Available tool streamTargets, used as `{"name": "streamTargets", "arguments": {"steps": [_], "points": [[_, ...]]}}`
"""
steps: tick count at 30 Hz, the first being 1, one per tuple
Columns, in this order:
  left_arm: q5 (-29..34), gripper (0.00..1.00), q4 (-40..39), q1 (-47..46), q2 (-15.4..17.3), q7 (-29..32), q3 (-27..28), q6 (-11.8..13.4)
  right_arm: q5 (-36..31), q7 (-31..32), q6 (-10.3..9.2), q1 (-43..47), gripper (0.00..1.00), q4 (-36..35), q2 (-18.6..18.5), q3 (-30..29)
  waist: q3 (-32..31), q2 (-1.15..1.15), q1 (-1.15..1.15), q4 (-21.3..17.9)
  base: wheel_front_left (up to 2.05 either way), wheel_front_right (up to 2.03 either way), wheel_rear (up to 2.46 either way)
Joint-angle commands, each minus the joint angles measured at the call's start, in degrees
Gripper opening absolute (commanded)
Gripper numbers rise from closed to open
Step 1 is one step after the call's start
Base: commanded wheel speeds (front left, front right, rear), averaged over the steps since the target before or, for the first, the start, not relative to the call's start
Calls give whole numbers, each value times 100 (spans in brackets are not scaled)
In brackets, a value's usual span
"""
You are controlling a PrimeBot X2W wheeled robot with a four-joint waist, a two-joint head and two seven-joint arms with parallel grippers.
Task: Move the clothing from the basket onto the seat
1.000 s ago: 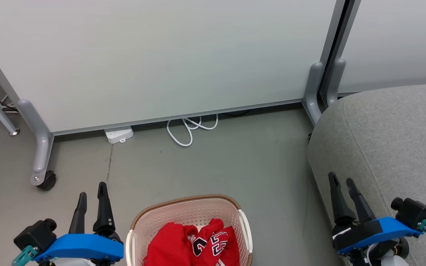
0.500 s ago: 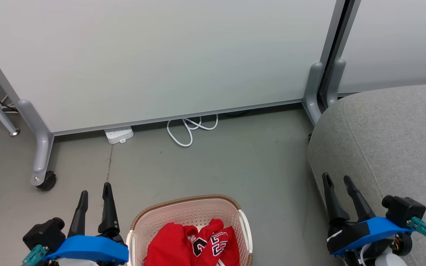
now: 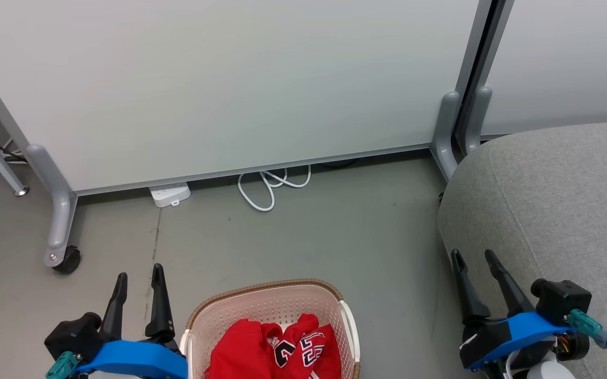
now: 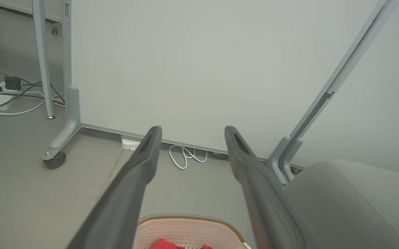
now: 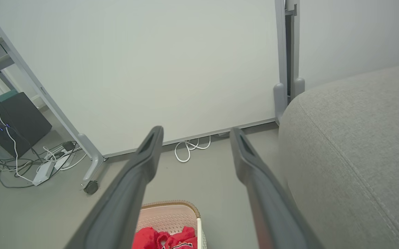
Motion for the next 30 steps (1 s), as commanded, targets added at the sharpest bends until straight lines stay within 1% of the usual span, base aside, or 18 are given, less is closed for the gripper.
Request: {"name": "streamTargets", "arguments": {"steps": [1, 10, 30], "points": [[135, 100, -15, -1, 32, -55, -13, -11, -170, -52, 11, -122, 100, -8, -46, 19, 0, 0, 0, 0, 0, 0, 0], [243, 100, 28, -10, 33, -161, -21, -26, -545, -103, 13, -118, 100, -11, -49, 53, 5, 0, 0, -5, 0, 0, 0], [780, 100, 60, -6, 35, -372, -71, 15, -1313, -314, 10, -173, 100, 68, -55, 143, 4, 0, 0, -34, 0, 0, 0]]}}
